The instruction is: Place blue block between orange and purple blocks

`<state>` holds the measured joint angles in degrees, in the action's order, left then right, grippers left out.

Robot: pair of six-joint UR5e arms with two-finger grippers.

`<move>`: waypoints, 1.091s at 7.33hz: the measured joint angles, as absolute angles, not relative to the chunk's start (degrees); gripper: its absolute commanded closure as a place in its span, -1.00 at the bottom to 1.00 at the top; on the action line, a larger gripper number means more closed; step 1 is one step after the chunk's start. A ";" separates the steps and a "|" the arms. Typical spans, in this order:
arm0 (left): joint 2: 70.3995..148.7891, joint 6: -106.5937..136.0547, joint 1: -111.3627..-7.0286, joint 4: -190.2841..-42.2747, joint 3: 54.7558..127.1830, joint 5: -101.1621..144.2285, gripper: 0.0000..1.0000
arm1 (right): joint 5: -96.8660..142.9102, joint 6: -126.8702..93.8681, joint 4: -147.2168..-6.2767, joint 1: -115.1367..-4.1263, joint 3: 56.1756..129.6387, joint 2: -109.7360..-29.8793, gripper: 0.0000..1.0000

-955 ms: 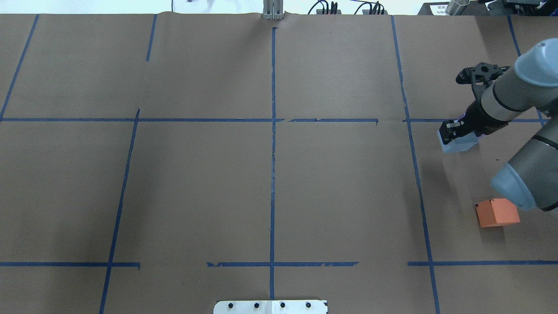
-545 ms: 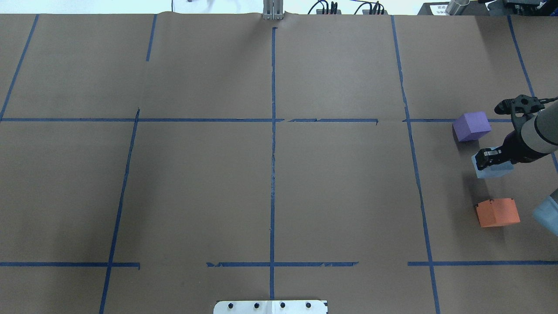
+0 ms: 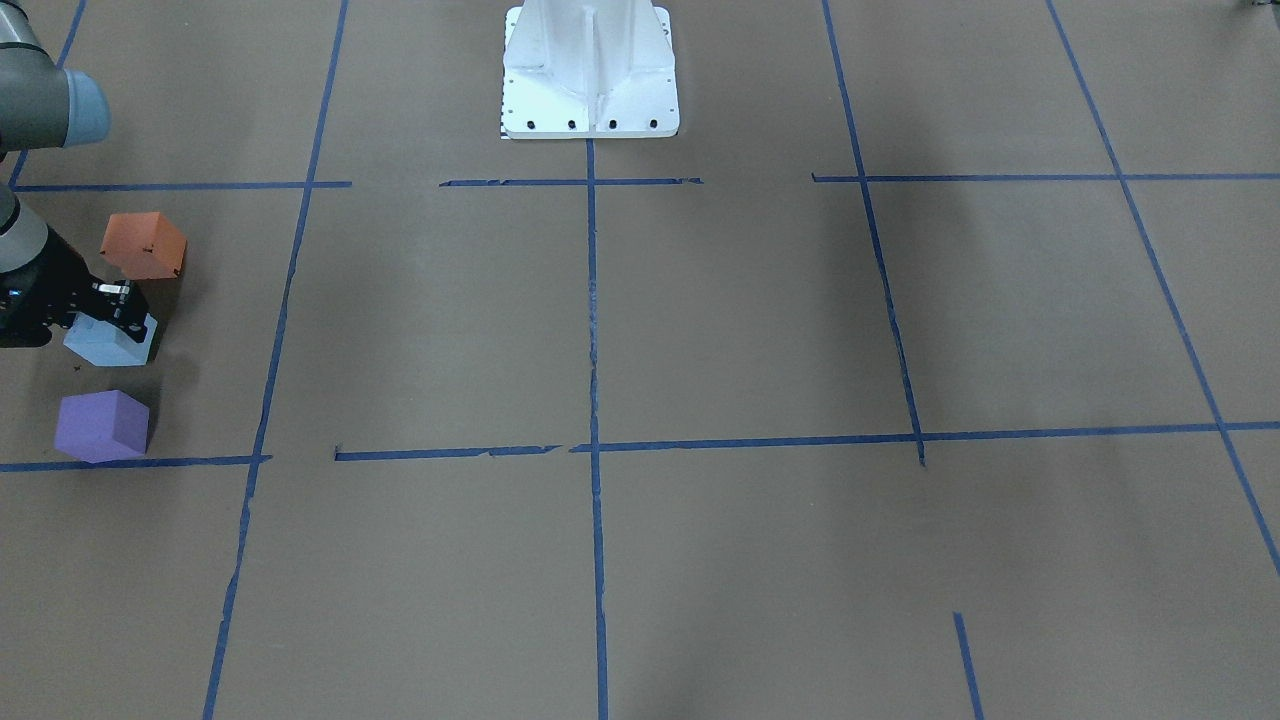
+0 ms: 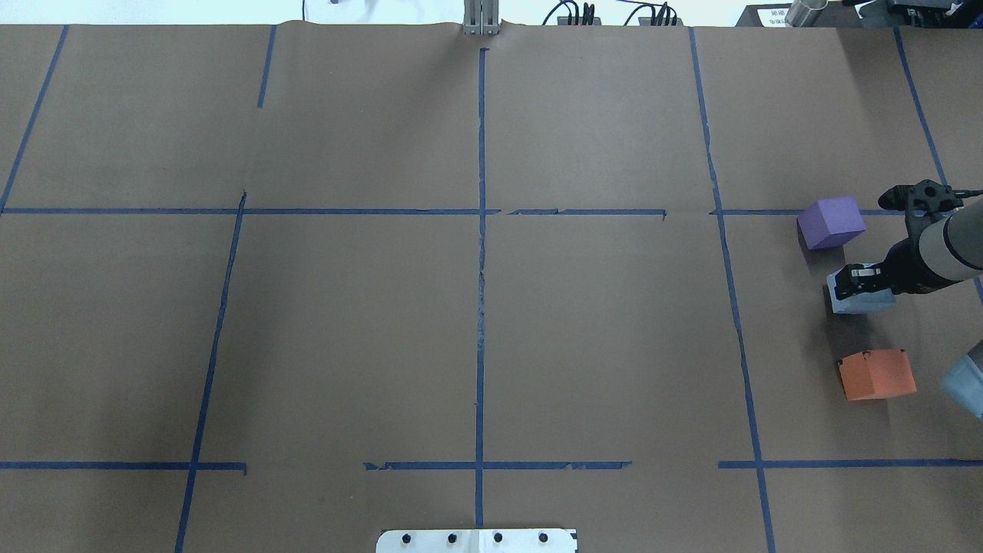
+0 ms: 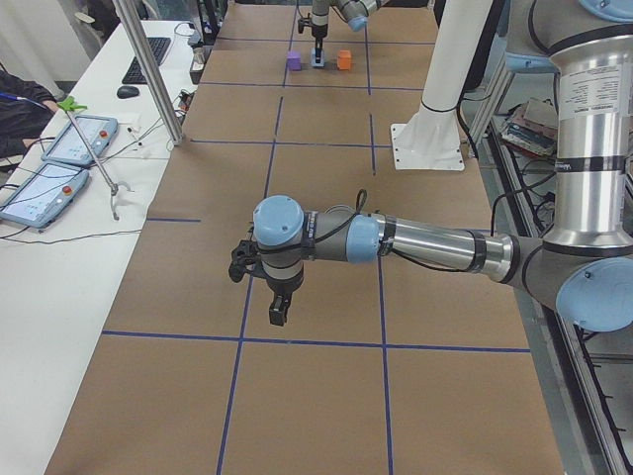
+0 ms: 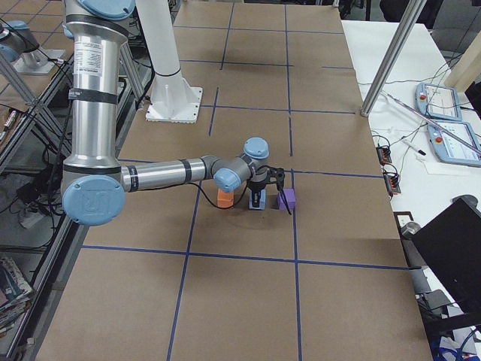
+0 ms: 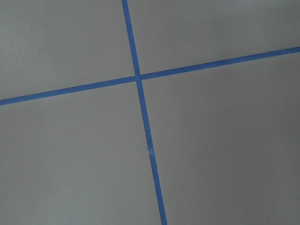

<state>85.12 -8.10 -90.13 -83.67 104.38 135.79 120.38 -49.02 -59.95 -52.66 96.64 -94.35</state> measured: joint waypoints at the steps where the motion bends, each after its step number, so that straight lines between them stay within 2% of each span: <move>1: 85.22 -8.07 -90.13 -83.67 104.40 135.79 -1.00 | 120.45 -49.01 -59.45 -52.52 96.25 -94.02 -1.00; 3: 85.37 -8.01 -90.12 -83.67 104.40 135.79 -1.00 | 120.84 -48.04 -59.57 -52.76 97.17 -94.20 -1.00; 5: 85.48 -8.00 -90.09 -83.67 104.29 135.79 -1.00 | 125.83 -41.76 -61.59 -57.83 98.87 -95.28 -1.00; 8: 85.50 -8.02 -90.09 -83.45 103.95 135.63 -1.00 | 132.69 -8.95 -78.70 -78.10 99.19 -96.45 -1.00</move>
